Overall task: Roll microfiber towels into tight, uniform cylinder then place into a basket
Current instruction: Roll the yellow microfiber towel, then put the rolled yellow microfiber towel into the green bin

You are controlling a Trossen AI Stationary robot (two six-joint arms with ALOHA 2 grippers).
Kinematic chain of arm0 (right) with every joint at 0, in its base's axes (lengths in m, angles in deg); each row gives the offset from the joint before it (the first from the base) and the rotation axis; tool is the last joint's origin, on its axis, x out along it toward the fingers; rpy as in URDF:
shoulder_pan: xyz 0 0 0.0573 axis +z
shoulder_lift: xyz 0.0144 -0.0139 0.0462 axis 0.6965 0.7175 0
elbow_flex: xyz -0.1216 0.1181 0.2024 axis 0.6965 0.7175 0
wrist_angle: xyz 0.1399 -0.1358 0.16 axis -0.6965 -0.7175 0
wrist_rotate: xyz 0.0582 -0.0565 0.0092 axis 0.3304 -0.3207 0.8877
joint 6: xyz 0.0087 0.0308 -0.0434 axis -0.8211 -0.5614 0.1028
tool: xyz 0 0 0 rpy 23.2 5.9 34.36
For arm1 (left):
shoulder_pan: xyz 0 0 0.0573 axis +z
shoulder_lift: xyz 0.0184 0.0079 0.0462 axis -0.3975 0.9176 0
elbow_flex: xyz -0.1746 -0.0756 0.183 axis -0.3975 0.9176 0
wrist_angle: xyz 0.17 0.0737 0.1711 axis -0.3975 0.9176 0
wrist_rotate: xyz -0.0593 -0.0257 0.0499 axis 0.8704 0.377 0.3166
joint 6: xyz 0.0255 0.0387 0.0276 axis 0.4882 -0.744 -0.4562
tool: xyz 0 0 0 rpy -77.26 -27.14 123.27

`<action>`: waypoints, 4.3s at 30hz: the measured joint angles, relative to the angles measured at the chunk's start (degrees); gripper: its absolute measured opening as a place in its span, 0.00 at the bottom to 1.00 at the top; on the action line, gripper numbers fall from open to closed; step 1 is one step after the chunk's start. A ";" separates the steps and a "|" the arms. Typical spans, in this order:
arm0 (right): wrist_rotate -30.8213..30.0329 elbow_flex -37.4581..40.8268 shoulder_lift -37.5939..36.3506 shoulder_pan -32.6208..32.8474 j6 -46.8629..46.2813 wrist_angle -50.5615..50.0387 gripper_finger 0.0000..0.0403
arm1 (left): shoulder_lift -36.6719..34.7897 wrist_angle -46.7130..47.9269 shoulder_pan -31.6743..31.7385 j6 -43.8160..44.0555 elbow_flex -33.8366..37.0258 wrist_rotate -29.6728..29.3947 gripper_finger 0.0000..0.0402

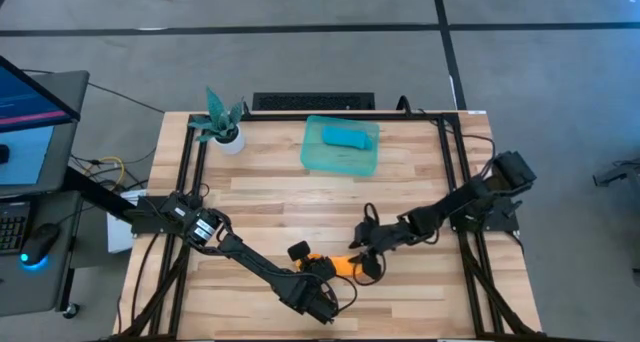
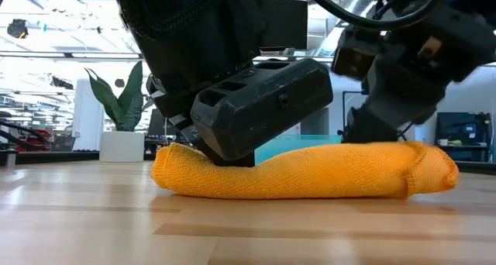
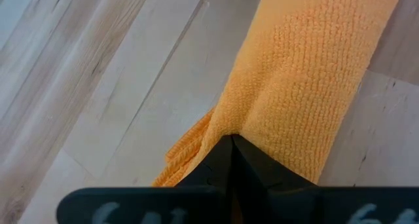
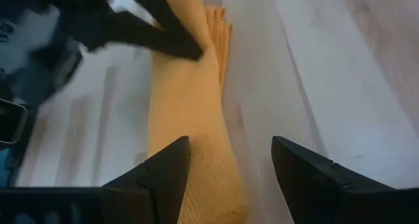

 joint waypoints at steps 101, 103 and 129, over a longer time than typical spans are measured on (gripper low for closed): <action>10.74 -9.95 10.49 0.09 -0.22 -10.36 0.22 | 0.48 7.87 -1.33 -2.34 -6.82 0.42 0.01; 10.92 -9.95 10.49 0.09 -0.28 -10.45 0.13 | 0.48 7.88 -1.33 -2.34 -6.82 0.36 0.01; 11.54 -9.86 10.45 -0.52 -0.09 -10.51 0.07 | -14.82 34.85 -8.50 9.10 -6.71 -5.73 0.01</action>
